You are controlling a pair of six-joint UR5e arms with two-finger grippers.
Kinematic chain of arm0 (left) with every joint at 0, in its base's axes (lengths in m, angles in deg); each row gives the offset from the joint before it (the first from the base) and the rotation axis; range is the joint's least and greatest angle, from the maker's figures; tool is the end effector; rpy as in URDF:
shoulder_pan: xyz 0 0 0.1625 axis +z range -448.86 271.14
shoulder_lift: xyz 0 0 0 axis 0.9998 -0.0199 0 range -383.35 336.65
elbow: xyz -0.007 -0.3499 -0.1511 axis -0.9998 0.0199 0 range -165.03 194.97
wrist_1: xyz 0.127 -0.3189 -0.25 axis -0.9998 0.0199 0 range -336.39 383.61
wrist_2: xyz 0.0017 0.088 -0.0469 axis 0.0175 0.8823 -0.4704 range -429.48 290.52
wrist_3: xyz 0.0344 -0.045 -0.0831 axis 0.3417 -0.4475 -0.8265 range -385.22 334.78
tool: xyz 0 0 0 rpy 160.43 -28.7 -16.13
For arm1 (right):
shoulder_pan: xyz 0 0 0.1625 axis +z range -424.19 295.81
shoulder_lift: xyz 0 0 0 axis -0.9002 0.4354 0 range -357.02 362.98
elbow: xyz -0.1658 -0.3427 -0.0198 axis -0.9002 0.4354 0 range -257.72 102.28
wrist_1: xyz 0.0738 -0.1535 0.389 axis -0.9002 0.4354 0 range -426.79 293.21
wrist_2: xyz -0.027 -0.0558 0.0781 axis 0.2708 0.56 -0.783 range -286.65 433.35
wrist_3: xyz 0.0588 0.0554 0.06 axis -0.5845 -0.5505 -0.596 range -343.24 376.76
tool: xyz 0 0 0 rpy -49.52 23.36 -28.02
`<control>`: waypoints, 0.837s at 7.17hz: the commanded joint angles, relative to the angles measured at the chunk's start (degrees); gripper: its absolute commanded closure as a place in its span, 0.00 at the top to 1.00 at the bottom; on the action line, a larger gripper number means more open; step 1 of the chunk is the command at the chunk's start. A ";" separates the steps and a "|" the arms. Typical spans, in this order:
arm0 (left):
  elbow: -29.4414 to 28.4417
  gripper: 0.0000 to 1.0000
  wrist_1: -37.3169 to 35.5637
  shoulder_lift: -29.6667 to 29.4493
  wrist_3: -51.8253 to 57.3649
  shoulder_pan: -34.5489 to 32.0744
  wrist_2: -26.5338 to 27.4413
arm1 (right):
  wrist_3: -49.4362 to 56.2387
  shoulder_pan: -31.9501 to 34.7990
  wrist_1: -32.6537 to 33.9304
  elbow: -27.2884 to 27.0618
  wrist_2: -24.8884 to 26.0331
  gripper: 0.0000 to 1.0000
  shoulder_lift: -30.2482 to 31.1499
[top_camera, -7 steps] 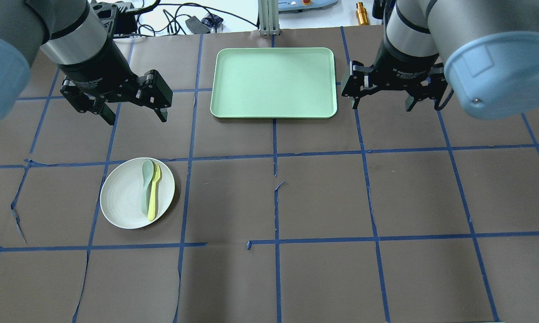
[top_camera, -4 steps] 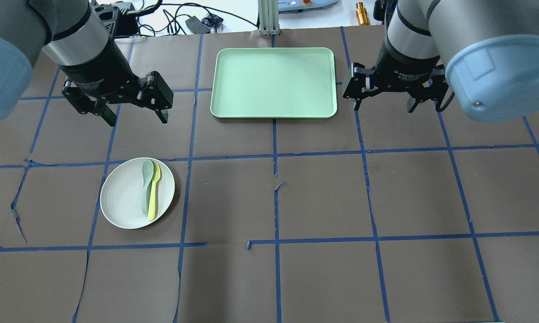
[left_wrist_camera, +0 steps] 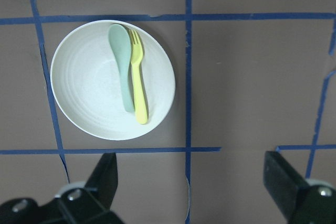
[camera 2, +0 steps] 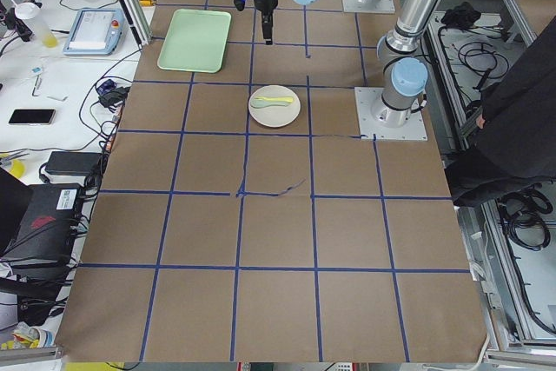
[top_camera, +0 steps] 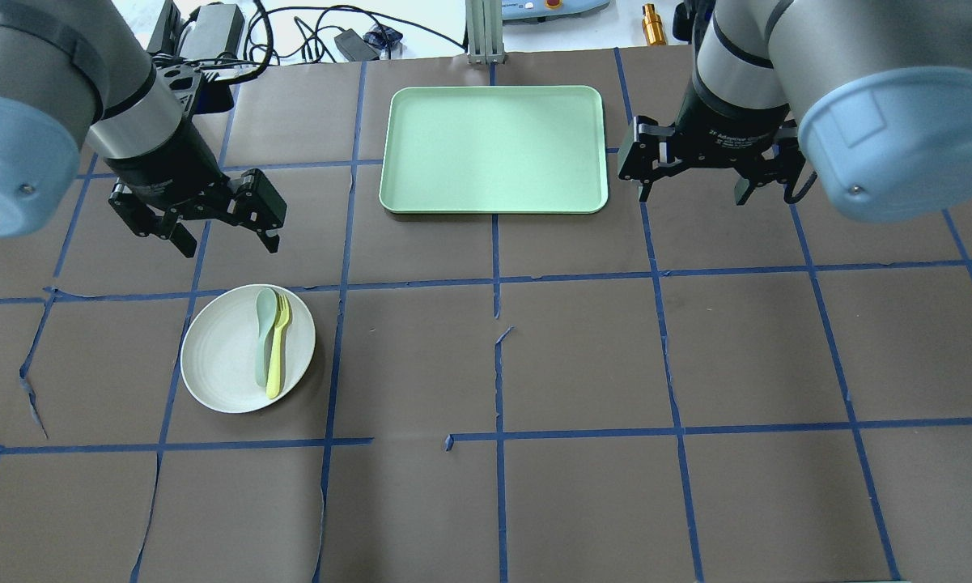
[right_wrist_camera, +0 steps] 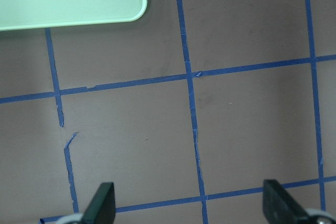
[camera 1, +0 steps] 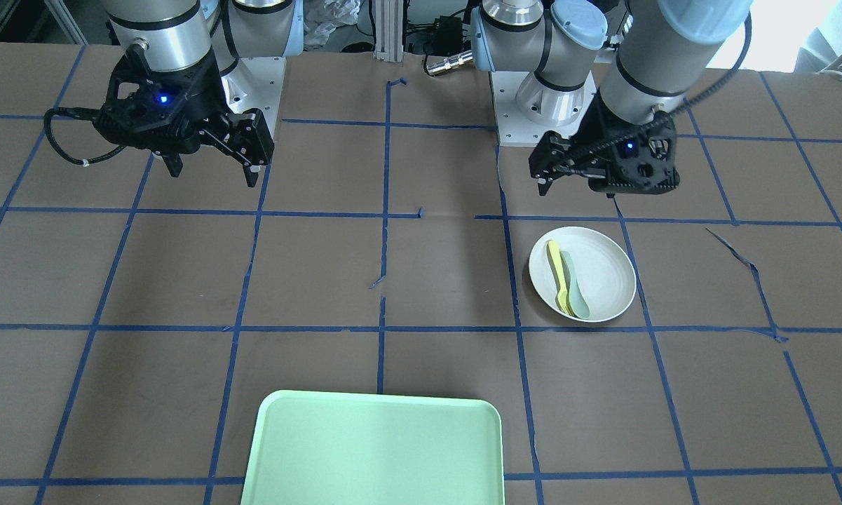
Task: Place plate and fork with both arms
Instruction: 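Lower the left gripper to the white plate rim and grasp it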
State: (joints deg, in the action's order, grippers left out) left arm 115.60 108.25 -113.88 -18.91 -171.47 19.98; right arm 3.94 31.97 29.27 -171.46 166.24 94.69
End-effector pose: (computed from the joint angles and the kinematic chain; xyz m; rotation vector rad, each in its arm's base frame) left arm -0.0703 -0.5013 0.3556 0.0301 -3.1163 -0.1549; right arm 0.1809 -0.4815 0.4361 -0.1829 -3.0957 0.1207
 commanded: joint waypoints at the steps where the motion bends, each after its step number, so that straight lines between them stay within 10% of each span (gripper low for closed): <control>1: 13.30 0.98 -15.57 -1.66 9.98 8.40 0.01 | -0.02 0.08 0.18 -0.21 0.01 1.00 -0.13; 6: 26.46 0.89 -40.58 -10.53 19.87 18.27 0.09 | 0.07 0.08 0.62 -0.39 0.01 1.00 -0.22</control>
State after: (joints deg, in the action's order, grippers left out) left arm 140.62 71.98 -121.90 0.22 -154.05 19.87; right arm 3.98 32.05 29.87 -171.92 166.25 94.48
